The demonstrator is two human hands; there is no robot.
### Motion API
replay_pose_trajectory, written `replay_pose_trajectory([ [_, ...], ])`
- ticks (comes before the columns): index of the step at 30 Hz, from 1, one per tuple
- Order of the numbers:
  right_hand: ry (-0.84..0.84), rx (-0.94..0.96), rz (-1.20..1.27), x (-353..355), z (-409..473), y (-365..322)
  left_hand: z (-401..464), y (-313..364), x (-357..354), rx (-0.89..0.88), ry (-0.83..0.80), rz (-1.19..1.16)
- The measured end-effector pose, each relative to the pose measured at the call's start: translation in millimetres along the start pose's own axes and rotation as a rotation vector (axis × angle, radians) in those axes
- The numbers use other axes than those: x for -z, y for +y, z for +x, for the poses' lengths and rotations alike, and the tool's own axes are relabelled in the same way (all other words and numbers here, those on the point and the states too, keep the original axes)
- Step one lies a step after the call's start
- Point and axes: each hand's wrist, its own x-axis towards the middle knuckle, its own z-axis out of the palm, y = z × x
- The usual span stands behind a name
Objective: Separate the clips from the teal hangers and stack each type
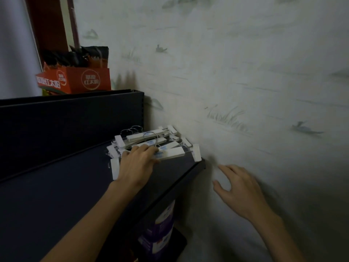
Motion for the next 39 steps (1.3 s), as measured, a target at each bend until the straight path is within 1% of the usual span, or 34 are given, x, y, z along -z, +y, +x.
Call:
replay_pose_trajectory([
  [5, -0.055, 0.076, 0.041, -32, 40, -21, 31, -13, -18, 0.031, -0.015, 0.033],
  [8, -0.097, 0.070, 0.045, -42, 55, -12, 47, -18, -28, 0.045, -0.012, 0.040],
  [12, -0.092, 0.074, 0.066, -47, 79, 2, 65, -23, -39, 0.087, -0.040, 0.058],
  [15, -0.126, 0.097, 0.100, -55, 95, 6, 73, -25, -45, 0.123, -0.051, 0.109],
  [24, -0.154, 0.235, 0.223, -81, 141, 16, 99, -16, -59, 0.250, -0.068, 0.133],
  [30, -0.216, 0.351, 0.300, -88, 162, 26, 101, -3, -65, 0.338, -0.021, 0.255],
  [32, -0.228, 0.404, 0.316, -91, 168, 26, 96, 3, -63, 0.332, 0.020, 0.285],
  [35, -0.234, 0.480, 0.325, -97, 175, 23, 78, 10, -59, 0.327, 0.126, 0.332],
  [39, -0.208, 0.588, 0.379, -100, 175, 11, 41, 22, -42, 0.394, 0.184, 0.407],
])
